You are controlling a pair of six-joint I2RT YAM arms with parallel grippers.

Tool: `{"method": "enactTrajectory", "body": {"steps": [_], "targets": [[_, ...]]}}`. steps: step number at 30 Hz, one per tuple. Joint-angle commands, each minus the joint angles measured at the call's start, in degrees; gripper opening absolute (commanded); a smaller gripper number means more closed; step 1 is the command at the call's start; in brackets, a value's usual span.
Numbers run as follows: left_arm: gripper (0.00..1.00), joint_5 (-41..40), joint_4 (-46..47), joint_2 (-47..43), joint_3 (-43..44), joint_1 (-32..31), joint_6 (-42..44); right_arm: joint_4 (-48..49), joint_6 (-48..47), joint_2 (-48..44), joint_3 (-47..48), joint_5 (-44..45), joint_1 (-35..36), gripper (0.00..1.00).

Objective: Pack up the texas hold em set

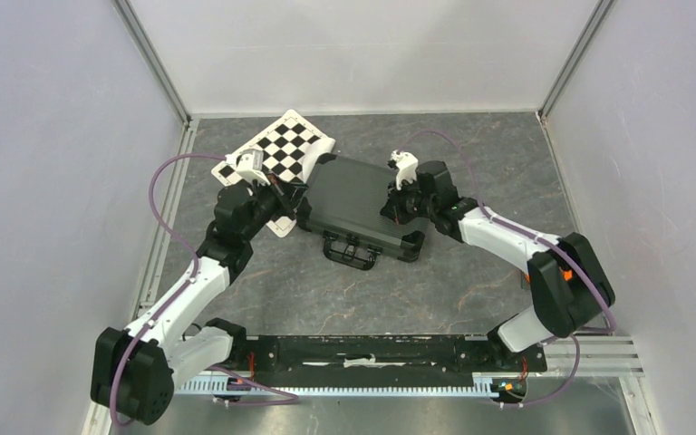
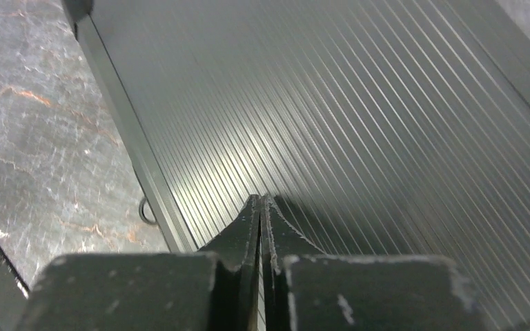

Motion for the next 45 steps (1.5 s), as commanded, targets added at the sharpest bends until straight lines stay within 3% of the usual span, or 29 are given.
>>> {"method": "enactTrajectory", "body": {"steps": [1,5,14,35,39,45], "targets": [[0.02,-0.58,1.66,1.2,0.27,0.26,1.37,-2.82,-0.49,5.0,-2.52,2.52,2.29,0.01],[0.02,-0.58,1.66,3.36,0.27,0.26,1.37,1.91,1.2,4.91,-9.44,4.29,2.32,0.0],[0.02,-0.58,1.66,4.08,0.27,0.26,1.37,3.92,0.72,4.9,-11.01,3.98,2.41,0.0],[0.02,-0.58,1.66,-26.53,0.27,0.26,1.37,8.78,1.55,-1.36,-15.25,5.8,2.57,0.0],[0.02,-0.58,1.66,-22.67,0.27,0.26,1.37,9.25,1.44,-2.24,-15.6,5.47,2.61,0.0],[0.02,-0.58,1.66,-5.51,0.27,0.26,1.37,8.62,1.2,-2.5,-15.08,4.94,2.52,0.0]]}}
